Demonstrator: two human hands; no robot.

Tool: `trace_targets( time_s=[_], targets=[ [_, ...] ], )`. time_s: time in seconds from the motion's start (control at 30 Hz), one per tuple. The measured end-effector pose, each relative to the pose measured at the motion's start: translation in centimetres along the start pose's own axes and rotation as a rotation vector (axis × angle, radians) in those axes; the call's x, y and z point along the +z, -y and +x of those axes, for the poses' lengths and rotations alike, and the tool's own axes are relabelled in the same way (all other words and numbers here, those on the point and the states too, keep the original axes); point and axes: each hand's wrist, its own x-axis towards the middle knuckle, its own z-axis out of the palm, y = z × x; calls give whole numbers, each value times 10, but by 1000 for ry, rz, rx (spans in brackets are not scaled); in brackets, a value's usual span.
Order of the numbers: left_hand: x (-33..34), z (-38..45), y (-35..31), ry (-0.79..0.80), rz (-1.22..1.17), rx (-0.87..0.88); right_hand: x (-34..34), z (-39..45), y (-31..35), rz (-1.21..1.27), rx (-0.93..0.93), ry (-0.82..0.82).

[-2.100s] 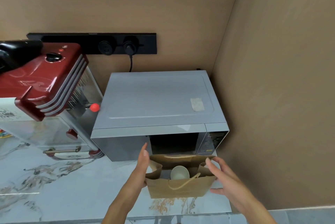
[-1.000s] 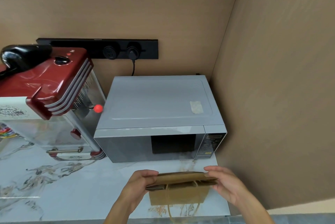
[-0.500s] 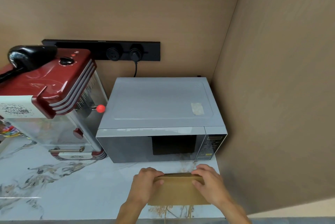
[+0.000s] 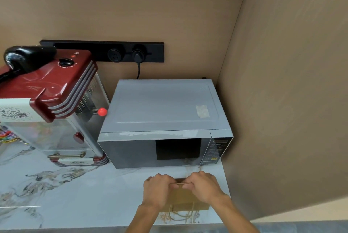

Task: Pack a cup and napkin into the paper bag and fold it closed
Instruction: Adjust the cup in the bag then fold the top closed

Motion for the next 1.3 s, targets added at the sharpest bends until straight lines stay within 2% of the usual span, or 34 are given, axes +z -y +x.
trace_targets(
  time_s=[0.2,0.43,0.73,0.93,1.07,1.2,1.3],
  targets=[
    [-6,1,18,45,-70,-61,2,-10,-27,12,63,-33],
    [-8,-7,27,-1,-13,-67,0,-17,-41,-43,50,-121],
    [-6,10,10,118,296,137,8,-6,-6,-354,-33,-17],
    [4,13,9,114,342,201,13,-3,2,-441,-96,-10],
    [7,6,17,55,229,146,13,-6,-7,-400,-77,-16],
    [10,-2,38,-17,-19,30,8,-11,-24,-341,-48,-47],
    [16,-8,55,-54,-234,-88,7,-14,-41,-153,1,-108]
  ],
)
